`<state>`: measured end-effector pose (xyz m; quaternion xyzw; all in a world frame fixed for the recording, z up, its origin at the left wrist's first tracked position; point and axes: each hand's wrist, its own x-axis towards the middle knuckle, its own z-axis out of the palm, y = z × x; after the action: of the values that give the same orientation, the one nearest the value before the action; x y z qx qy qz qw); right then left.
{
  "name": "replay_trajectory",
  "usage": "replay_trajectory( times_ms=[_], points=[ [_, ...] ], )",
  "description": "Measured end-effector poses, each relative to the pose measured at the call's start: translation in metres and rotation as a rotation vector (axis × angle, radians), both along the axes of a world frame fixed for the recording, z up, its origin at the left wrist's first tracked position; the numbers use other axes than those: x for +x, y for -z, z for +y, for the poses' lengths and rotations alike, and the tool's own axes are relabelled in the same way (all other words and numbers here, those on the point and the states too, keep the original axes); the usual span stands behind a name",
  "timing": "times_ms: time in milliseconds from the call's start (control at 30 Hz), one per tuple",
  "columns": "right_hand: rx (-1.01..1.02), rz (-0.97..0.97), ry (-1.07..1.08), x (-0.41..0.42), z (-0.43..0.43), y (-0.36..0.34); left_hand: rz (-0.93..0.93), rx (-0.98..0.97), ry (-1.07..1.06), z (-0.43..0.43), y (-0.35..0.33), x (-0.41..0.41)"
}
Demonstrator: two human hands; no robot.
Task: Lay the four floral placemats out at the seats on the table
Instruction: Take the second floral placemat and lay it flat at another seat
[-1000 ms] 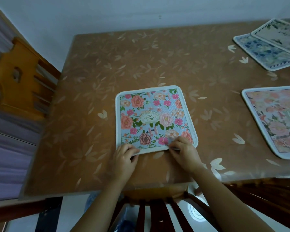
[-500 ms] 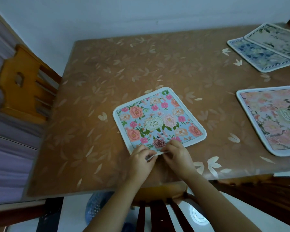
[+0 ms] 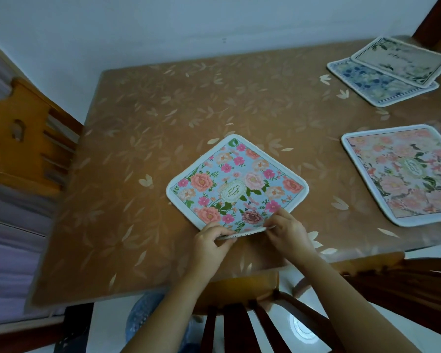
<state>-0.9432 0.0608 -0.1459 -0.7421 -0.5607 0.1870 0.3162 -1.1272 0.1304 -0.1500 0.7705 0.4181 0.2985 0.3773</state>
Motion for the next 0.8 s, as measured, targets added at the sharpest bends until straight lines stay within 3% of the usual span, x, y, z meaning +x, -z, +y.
replay_trajectory(
  times_ms=[333, 667, 800],
  points=[
    [0.079, 0.087, -0.028, -0.02, -0.018, -0.018, 0.017, -0.088, 0.042, -0.016, -0.003, 0.028],
    [-0.064, 0.072, 0.083, 0.011, -0.038, -0.017, 0.1, -0.181, 0.094, -0.009, 0.001, 0.03],
    [-0.05, -0.006, -0.008, 0.001, -0.037, -0.02, 0.092, -0.056, 0.092, -0.011, -0.003, 0.037]
  ],
)
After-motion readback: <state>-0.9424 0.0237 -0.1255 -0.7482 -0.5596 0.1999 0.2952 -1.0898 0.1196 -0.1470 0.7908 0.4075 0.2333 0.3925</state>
